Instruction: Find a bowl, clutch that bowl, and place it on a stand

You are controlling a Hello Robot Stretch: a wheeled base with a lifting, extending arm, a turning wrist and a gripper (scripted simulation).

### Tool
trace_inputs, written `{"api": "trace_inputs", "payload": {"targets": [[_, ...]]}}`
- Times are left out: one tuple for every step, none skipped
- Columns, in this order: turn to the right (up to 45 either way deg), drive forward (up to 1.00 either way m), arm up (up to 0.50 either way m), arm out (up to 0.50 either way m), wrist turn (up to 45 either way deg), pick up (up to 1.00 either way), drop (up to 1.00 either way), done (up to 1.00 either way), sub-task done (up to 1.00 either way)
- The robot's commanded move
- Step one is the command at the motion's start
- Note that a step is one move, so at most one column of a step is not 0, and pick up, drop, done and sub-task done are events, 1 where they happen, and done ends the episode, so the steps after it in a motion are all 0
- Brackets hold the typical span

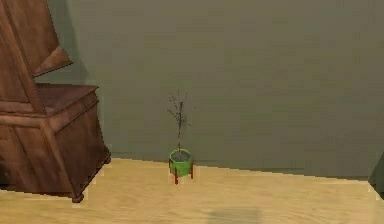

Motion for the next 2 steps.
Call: {"api": "trace_inputs", "payload": {"targets": [[18.0, 0.00, 0.00, 0.00, 0.0, 0.00, 0.00, 0.00, 0.00], [0.0, 0.70, 0.00, 0.00, 0.0, 0.00, 0.00, 0.00, 0.00]]}}
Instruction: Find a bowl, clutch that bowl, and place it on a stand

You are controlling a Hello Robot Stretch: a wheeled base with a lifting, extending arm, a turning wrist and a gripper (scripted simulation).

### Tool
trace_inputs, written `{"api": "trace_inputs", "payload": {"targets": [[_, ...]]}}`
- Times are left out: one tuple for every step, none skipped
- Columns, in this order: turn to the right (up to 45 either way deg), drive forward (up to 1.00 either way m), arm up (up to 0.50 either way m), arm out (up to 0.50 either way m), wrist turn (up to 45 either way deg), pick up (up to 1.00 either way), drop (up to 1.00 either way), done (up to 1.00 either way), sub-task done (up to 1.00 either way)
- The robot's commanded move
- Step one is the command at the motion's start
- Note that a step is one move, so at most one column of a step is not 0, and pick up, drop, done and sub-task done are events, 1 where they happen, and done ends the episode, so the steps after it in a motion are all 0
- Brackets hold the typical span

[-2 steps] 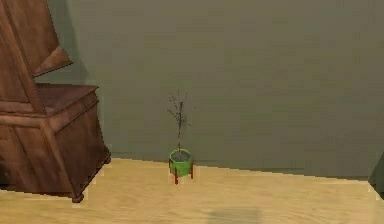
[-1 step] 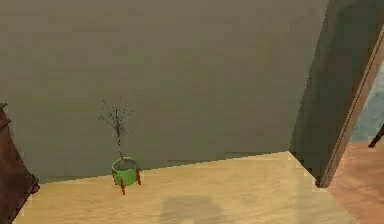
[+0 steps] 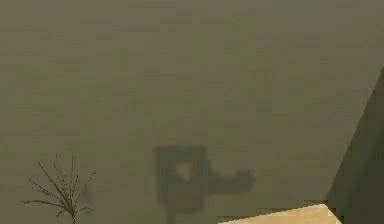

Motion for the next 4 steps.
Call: {"api": "trace_inputs", "payload": {"targets": [[39.0, 0.00, 0.00, 0.00, 0.0, 0.00, 0.00, 0.00, 0.00], [0.0, 0.40, 0.00, 0.00, 0.0, 0.00, 0.00, 0.00, 0.00], [45.0, 0.00, 0.00, 0.00, 0.0, 0.00, 0.00, 0.00, 0.00], [0.0, 1.00, 0.00, 0.00, 0.0, 0.00, 0.00, 0.00, 0.00]]}}
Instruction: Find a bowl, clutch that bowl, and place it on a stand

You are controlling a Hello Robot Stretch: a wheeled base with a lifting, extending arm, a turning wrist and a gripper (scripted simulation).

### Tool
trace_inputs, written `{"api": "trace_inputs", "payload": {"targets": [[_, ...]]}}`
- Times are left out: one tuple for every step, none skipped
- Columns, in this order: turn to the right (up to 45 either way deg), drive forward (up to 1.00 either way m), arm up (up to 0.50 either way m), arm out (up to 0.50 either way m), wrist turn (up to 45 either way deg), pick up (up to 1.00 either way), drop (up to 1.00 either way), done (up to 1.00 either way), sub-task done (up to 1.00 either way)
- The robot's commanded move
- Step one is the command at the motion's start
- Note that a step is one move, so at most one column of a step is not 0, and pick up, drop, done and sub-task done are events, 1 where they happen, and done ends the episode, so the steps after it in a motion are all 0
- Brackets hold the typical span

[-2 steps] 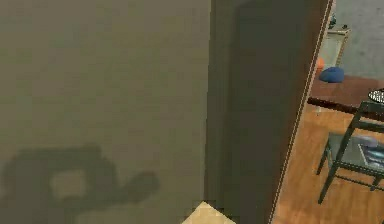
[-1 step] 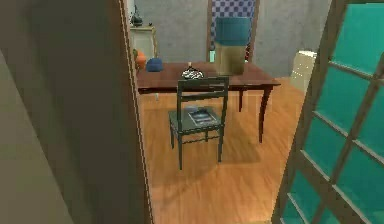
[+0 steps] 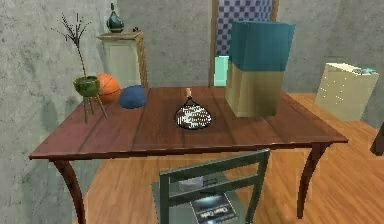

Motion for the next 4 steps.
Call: {"api": "trace_inputs", "payload": {"targets": [[3.0, 0.00, 0.00, 0.00, 0.0, 0.00, 0.00, 0.00, 0.00], [0.0, 0.40, 0.00, 0.00, 0.0, 0.00, 0.00, 0.00, 0.00], [45.0, 0.00, 0.00, 0.00, 0.0, 0.00, 0.00, 0.00, 0.00], [27.0, 0.00, 0.00, 0.00, 0.0, 0.00, 0.00, 0.00, 0.00]]}}
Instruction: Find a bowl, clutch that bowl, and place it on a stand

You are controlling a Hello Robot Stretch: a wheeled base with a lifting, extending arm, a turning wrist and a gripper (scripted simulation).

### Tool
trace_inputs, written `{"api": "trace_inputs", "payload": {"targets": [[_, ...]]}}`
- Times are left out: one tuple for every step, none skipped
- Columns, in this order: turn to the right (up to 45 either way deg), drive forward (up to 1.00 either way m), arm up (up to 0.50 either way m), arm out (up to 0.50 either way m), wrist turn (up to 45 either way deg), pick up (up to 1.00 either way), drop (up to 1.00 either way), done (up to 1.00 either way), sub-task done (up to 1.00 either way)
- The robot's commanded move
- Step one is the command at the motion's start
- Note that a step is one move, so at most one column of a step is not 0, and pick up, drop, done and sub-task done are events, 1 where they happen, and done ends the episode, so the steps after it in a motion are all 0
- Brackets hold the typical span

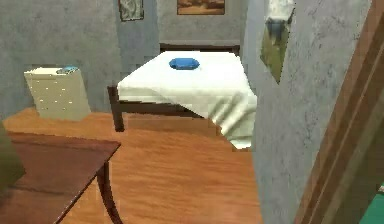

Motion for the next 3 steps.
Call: {"api": "trace_inputs", "payload": {"targets": [[0.0, 1.00, 0.00, 0.00, 0.0, 0.00, 0.00, 0.00, 0.00], [9.0, 0.00, 0.00, 0.00, 0.0, 0.00, 0.00, 0.00, 0.00], [0.0, 0.20, 0.00, 0.00, 0.0, 0.00, 0.00, 0.00, 0.00]]}}
